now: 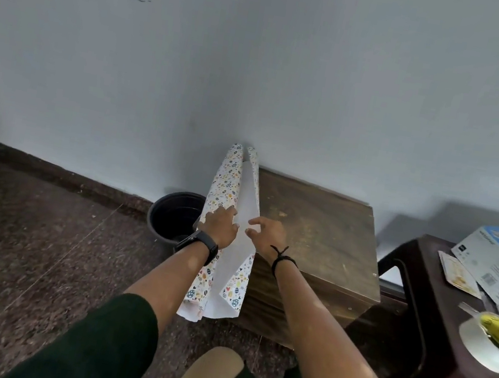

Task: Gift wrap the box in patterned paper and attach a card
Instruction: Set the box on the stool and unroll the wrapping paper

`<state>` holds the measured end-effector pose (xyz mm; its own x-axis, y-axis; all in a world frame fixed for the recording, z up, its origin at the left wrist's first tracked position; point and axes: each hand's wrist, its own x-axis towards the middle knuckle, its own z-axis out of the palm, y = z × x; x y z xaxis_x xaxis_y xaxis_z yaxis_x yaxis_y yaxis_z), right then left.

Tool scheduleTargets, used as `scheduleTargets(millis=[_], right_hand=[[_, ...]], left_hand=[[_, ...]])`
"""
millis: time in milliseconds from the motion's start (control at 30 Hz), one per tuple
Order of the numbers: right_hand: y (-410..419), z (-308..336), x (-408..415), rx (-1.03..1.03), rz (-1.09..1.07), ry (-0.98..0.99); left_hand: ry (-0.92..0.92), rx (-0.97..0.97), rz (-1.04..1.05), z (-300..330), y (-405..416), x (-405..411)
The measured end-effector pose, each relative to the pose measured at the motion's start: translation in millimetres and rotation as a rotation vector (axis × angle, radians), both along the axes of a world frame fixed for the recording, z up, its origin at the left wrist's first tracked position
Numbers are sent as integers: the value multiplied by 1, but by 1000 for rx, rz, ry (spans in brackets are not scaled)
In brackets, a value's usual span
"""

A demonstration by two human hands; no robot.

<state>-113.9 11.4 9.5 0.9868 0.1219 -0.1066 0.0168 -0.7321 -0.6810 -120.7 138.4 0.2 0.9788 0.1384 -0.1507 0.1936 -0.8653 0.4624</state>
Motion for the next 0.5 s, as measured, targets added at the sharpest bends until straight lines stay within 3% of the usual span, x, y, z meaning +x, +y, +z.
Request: scheduleTargets(millis=[233, 400, 500], right_hand=[[-2, -17, 11, -52, -39, 76], [-16, -16, 12, -57, -57, 23], [-36, -9, 13, -54, -92, -19]], left_hand=[[148, 104, 114, -28, 5, -1], [134, 17, 125, -26, 0, -3], [94, -146, 96, -20, -10, -4]])
